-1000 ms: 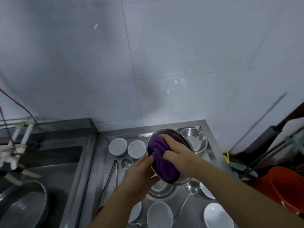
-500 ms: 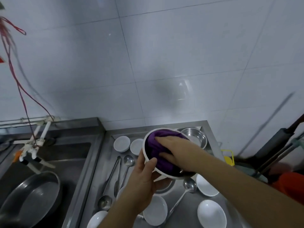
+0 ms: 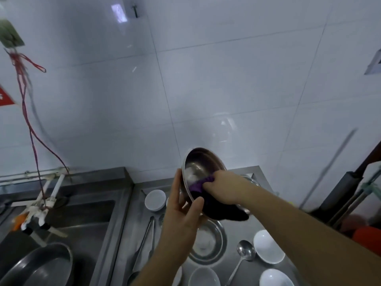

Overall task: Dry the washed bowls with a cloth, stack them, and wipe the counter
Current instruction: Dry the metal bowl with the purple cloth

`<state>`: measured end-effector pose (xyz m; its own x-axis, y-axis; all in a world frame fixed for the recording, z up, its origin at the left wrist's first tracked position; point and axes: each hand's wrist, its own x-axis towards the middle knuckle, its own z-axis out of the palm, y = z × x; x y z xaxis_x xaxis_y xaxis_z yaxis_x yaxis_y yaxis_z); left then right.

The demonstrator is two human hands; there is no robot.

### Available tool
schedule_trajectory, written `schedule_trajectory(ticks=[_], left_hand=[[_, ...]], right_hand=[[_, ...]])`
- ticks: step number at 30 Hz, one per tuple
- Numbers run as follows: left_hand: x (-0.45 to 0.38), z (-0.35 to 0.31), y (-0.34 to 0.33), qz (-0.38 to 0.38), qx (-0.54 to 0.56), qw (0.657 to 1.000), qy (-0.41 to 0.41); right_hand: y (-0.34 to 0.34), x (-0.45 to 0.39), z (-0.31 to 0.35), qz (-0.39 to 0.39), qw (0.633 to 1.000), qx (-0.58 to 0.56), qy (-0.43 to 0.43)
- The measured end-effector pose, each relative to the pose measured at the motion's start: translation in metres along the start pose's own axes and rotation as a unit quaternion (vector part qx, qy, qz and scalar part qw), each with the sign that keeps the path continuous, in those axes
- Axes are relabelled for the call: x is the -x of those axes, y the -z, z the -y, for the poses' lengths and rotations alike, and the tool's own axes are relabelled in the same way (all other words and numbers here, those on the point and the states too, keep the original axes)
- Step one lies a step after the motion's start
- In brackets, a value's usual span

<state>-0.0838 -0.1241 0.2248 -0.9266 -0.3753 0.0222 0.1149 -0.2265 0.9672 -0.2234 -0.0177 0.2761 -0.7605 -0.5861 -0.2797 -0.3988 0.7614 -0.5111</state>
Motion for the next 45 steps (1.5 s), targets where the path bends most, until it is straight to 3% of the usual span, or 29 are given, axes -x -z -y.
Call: schedule_trajectory(ticks=[3,6,9,15,21,23,27,29,33,35,38,41,45], left_hand=[[-0.009,-0.006,0.02,0.034,0.0,0.999,0.01],[-0.014,-0.012,0.039,0.063,0.003,0.997,0.039],[-0.018,-0.02,0.056,0.083,-0.008,0.994,0.07],[-0.01,-0.024,0.07,0.088,0.0,0.993,0.079],[-0.006,-0.028,0.065,0.041,0.037,0.998,0.028],[-0.006,-0.031,0.066,0.024,0.038,0.999,0.015],[-0.01,-0.034,0.071,0.036,0.009,0.999,-0.005],[-0.012,-0.036,0.075,0.037,0.005,0.999,0.005],[-0.013,-0.036,0.083,0.055,0.027,0.997,0.053],[-0.01,-0.033,0.083,0.078,0.038,0.993,0.078],[-0.003,-0.027,0.078,0.079,0.066,0.991,0.085],[0.002,-0.023,0.072,0.058,0.079,0.991,0.087],[0.006,-0.019,0.063,0.024,0.071,0.995,0.07]], right_hand=[[-0.008,0.008,0.011,0.053,0.99,-0.133,-0.011],[-0.026,0.012,0.019,0.076,0.93,-0.359,-0.016],[-0.047,0.009,0.026,0.042,0.893,-0.448,0.028],[-0.06,-0.007,0.047,-0.161,0.925,-0.302,0.163],[-0.059,-0.026,0.055,-0.302,0.94,-0.076,0.138],[-0.055,-0.028,0.062,-0.282,0.953,-0.072,0.088],[-0.054,-0.02,0.072,-0.16,0.977,-0.142,-0.018],[-0.058,-0.005,0.073,-0.108,0.975,-0.195,-0.008],[-0.06,0.016,0.07,0.009,0.929,-0.368,0.043],[-0.061,0.017,0.068,-0.033,0.945,-0.31,0.1],[-0.065,0.005,0.061,-0.142,0.967,-0.077,0.198],[-0.057,-0.008,0.051,-0.203,0.951,0.126,0.196],[-0.046,-0.015,0.043,-0.275,0.923,0.222,0.156]])
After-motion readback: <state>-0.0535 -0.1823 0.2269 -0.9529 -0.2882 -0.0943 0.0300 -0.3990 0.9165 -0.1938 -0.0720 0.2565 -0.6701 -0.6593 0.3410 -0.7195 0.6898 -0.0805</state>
